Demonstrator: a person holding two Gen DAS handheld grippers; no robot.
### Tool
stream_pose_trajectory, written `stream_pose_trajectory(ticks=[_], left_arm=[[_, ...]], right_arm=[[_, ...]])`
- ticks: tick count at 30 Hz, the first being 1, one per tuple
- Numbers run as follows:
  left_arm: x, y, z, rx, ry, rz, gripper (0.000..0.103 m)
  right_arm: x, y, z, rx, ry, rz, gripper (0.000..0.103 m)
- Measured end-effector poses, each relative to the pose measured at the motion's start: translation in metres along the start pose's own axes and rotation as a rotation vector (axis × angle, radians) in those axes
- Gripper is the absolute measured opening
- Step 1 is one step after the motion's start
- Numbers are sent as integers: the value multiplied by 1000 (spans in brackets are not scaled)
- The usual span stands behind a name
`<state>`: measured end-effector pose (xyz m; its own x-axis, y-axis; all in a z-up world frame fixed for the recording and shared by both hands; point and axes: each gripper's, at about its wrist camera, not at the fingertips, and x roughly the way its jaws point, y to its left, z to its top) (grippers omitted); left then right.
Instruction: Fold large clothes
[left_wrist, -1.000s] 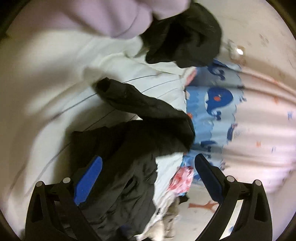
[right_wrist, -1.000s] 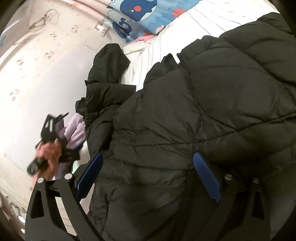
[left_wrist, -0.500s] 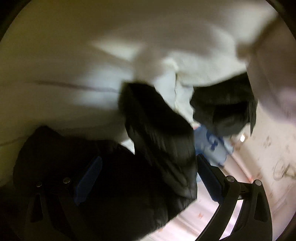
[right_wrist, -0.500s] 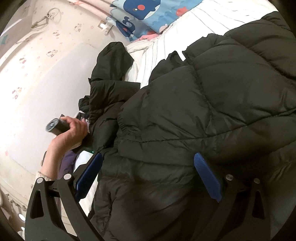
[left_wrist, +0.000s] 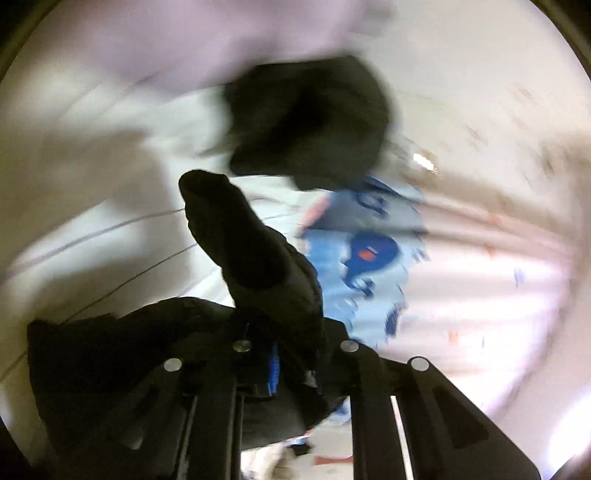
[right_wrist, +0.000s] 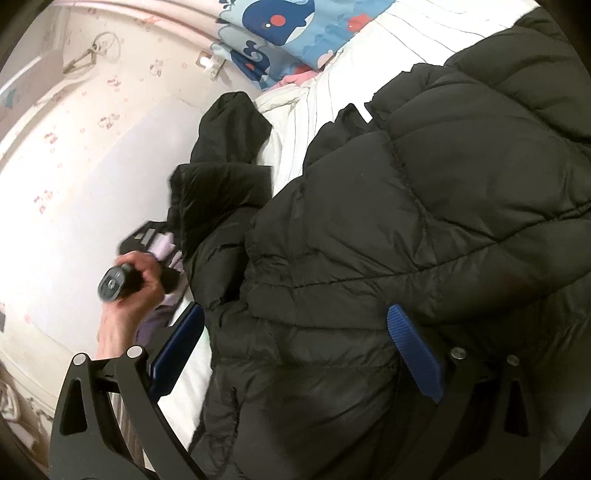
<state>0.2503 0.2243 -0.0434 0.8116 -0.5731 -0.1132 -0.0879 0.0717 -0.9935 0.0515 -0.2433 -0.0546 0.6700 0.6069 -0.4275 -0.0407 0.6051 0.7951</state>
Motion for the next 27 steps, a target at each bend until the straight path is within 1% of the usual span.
stream_pose_trajectory(ticks=[1,2,4,5,8,10,12,14,16,18,20,22,27], left_arm=[[-4,-15,-4,56,2,-14,13],[-10,-43,-10,148,10,-52,13],[-18,-78,-19,251,22,-80,13],[-23,-105,-25,320,34,-100,13],[-37,-160,-35,465,55,-144,13],[-39,-187,-42,525,66,-161,13],[-46,-210,-48,568,97,-203,13],[-55,-226,-46,589,128,-242,13],[-56,-240,-53,619,196,-318,13],[-58,-249,-64,659,251,-364,13],[-53,-256,-70,696,278,-359,13],[-50,-262,-76,709,298,-350,13],[-45,-251,-95,702,325,-347,13]], right_arm=[[-1,-1,1,8,-3,8,96],[-3,-2,2,21,-11,20,96],[-8,-4,4,38,-28,33,96],[-12,-6,5,48,-42,38,96],[-24,-10,9,72,-86,39,96],[-36,-11,12,70,-135,21,96],[-45,-12,16,80,-171,16,96],[-54,-18,19,97,-205,1,96],[-58,-25,22,127,-217,-2,96],[-60,-35,24,169,-223,12,96],[-62,-39,25,187,-230,17,96],[-63,-39,26,187,-237,18,96],[-65,-44,26,211,-247,27,96]])
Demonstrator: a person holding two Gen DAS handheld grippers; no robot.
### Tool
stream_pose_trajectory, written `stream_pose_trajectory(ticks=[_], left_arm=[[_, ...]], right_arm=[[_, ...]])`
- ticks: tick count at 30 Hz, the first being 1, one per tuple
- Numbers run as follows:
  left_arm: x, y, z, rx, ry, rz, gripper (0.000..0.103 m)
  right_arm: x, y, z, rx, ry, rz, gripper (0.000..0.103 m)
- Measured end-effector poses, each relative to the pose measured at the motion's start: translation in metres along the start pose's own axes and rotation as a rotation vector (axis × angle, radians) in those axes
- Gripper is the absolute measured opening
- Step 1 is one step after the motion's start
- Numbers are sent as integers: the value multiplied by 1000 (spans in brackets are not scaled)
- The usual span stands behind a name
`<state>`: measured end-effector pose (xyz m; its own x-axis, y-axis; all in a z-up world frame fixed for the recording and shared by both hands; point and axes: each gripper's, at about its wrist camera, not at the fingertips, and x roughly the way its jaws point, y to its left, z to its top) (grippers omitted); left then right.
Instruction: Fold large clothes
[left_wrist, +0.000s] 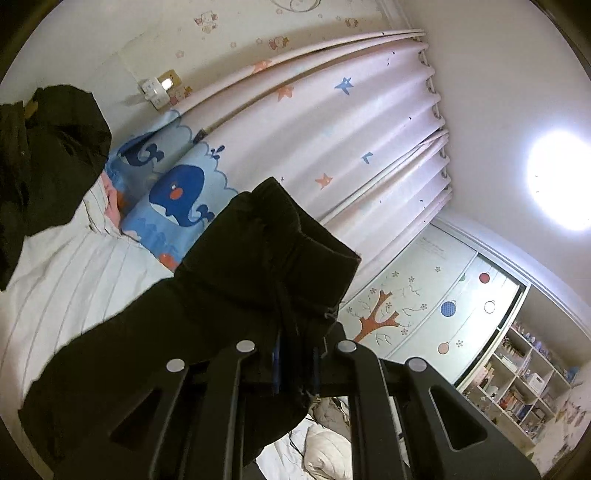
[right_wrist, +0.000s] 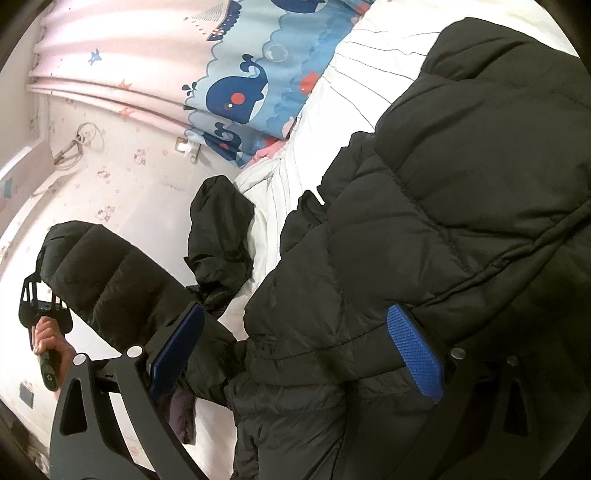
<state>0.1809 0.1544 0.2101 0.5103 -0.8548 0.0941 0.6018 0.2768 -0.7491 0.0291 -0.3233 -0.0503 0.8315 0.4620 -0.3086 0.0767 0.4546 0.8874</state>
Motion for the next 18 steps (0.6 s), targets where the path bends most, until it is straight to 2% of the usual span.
stream_pose_trajectory(ticks=[5,8,12,18], left_arm=[[28,2,-19,14,57,2,13],[51,-5,-42,58,120,24,13],[86,-20,-80,147,217,61,13],[134,-40,-142,237,343,46,13]], right_arm=[[-6,0,2,4,-19,-11,96],[-15,5,6,-19,-52,-28,96],[-33,5,15,-20,-129,-36,96],[-57,-15,30,78,-209,-10,96]])
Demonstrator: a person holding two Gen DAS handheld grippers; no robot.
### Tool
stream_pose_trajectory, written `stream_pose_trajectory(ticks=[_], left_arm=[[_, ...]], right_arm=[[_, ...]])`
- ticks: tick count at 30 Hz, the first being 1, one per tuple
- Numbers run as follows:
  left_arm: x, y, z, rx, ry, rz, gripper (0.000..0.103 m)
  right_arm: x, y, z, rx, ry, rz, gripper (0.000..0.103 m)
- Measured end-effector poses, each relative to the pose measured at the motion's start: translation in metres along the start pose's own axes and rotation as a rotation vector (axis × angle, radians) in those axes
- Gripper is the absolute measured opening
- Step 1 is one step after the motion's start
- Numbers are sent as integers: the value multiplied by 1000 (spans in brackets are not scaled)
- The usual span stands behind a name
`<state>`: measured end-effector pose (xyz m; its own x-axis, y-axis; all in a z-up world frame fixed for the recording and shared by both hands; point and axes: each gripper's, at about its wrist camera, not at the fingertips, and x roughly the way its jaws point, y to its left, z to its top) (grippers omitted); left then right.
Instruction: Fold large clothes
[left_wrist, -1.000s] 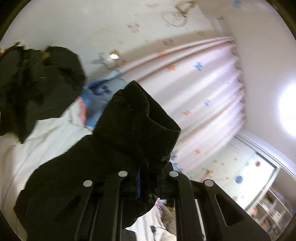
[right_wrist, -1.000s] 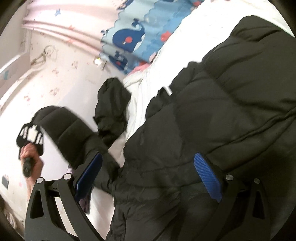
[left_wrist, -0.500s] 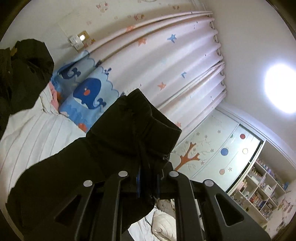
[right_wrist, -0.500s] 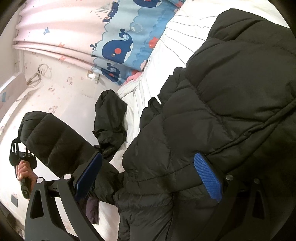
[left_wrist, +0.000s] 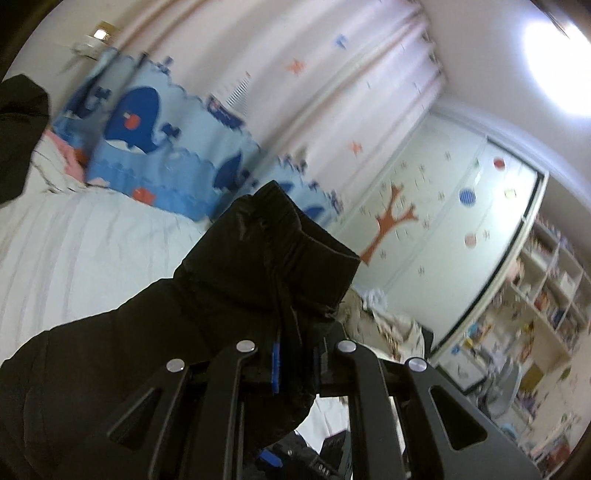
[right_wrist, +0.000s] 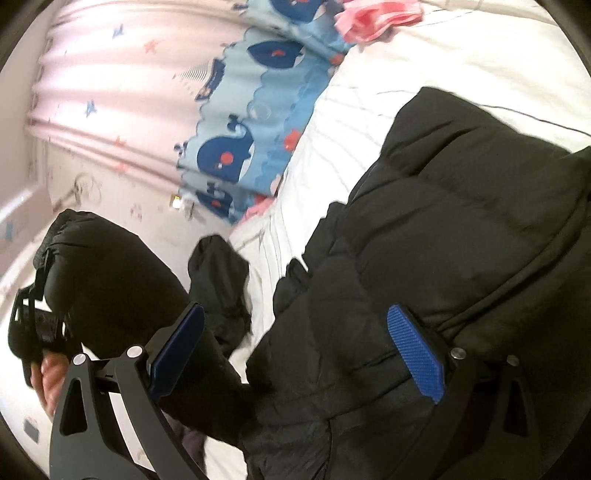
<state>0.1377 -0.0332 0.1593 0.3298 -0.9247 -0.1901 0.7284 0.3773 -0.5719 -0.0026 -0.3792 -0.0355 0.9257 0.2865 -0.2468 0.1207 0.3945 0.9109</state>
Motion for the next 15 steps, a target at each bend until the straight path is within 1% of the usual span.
stream_pose_trajectory(ticks=[5,8,12,14,15], left_arm=[[46,-15,-30,28,93,-31,13],[75,-16,-53,26,150,-45,13],[112,-8,-87,-1,224,-59,13],[132,-3,-110,-4,270,-48,13],[140,-1,-120,-1,291,-38,13]], right_arm=[[-7,-4,12,27,-22,36,96],[-16,-9,23,59,-53,73,96],[-32,-29,41,171,-100,158,96],[-33,-39,49,221,-88,220,96],[-29,-46,52,261,-62,258,96]])
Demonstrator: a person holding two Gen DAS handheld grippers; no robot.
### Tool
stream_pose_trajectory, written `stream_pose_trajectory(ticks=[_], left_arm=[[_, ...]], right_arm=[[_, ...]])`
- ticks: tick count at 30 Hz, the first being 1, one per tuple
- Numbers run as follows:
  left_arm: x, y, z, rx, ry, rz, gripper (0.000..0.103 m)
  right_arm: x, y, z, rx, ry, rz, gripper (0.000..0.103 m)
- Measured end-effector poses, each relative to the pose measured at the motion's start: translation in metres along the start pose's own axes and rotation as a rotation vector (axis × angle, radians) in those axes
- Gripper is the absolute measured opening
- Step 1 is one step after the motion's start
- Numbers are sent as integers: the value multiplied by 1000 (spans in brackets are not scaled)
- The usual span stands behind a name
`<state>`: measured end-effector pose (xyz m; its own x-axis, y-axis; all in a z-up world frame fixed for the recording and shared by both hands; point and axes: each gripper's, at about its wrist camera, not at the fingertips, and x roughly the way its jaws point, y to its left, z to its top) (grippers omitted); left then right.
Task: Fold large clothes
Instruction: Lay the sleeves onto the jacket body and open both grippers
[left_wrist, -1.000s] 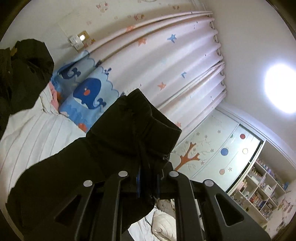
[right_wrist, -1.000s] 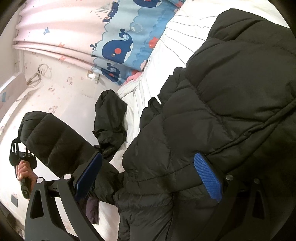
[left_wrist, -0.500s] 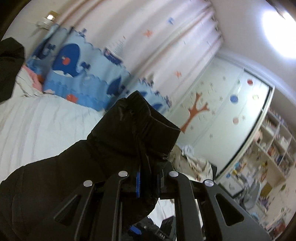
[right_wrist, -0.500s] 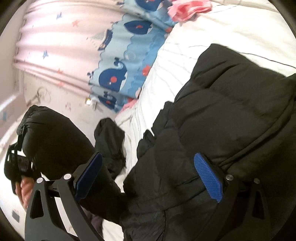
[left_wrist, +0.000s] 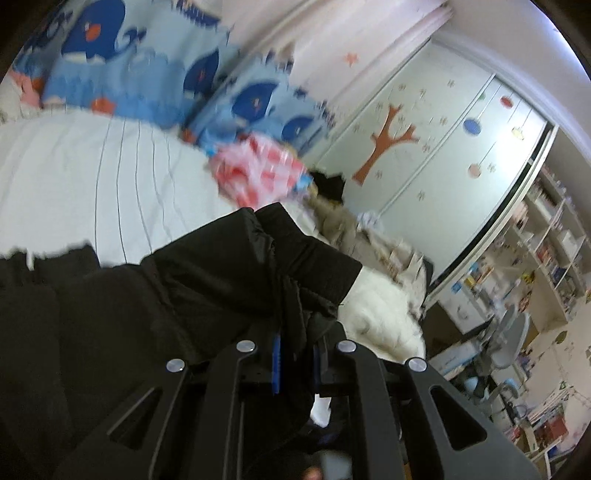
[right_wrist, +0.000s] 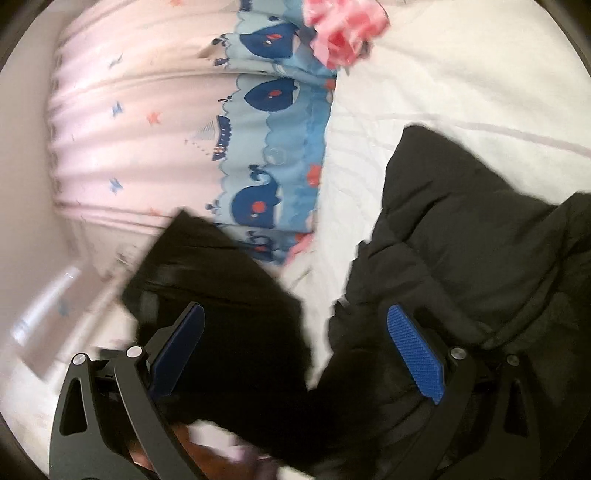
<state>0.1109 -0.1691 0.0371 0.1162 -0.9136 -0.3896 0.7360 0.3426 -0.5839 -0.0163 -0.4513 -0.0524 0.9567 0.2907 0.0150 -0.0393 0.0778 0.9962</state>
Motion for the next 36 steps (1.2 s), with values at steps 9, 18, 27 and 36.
stream_pose_trajectory(ticks=[9,18,27,36], left_arm=[[54,36,-65,-21,219,96,14],[13,33,-88,26,232,168,80],[-98,53,-89,-31,-22,437,90],[-197,102,-62,-220,-232,614,93]], right_arm=[[6,-20,11,105,81,43,96],[22,-41,7,150,107,-26,96],[32,-30,-6,-11,141,-119,62],[48,71,-58,-652,115,-354,8]])
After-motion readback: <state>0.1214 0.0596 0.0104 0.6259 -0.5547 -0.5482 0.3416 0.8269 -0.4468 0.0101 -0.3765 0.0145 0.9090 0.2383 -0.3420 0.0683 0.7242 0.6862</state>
